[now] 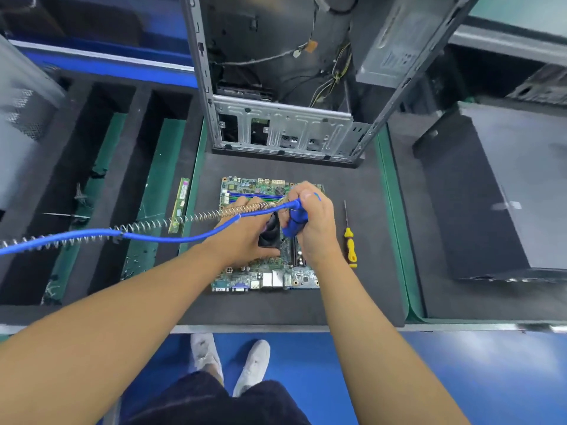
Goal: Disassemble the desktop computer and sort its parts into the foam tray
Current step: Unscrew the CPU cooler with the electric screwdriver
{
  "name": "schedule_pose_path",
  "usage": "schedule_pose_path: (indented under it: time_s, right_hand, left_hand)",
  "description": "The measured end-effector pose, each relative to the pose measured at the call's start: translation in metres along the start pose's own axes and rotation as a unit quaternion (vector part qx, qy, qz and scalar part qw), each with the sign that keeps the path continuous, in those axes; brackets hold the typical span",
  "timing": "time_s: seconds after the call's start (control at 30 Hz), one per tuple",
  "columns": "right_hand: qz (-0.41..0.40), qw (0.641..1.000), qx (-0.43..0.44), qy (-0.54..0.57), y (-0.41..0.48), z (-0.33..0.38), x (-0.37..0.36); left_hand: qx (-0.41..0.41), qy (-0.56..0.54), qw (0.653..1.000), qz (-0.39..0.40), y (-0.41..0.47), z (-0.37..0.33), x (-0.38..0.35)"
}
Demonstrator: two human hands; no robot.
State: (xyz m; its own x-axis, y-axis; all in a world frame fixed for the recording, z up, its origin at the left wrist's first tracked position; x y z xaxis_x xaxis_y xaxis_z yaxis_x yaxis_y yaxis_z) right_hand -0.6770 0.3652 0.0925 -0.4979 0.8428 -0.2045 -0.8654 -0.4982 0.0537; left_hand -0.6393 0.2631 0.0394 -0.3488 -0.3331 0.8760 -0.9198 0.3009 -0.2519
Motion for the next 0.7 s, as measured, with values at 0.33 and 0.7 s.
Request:
schedule_pose_path:
  time_s: [0.33, 0.7]
  right_hand:
    - [0.007, 0.999, -0.015, -0.036, -0.002, 0.001, -0.008]
    - [0.020, 0.999, -0.007, -0.038, 0.004, 0.007, -0.009]
  left_hand:
    - [-0.016, -0.025, 0.999, -0.016, -0.004, -0.002, 0.002]
    - [0.002, 0.009, 0.999, -0.032, -0.004, -0.002, 0.010]
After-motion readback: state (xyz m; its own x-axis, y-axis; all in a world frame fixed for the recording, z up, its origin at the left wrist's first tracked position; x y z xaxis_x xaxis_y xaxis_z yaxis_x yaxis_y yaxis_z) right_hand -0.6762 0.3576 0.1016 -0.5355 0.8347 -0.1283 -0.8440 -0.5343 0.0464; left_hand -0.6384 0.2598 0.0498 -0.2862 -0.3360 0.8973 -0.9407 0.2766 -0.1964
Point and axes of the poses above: each hand's wrist, its own y-axis towards the middle knuckle, its own x-axis out of the back of the hand, z = x × y, the point moved 10 cm from there along y, towards the middle knuckle, and after that the axes turned 12 degrees about z, right-handed, at the moved point
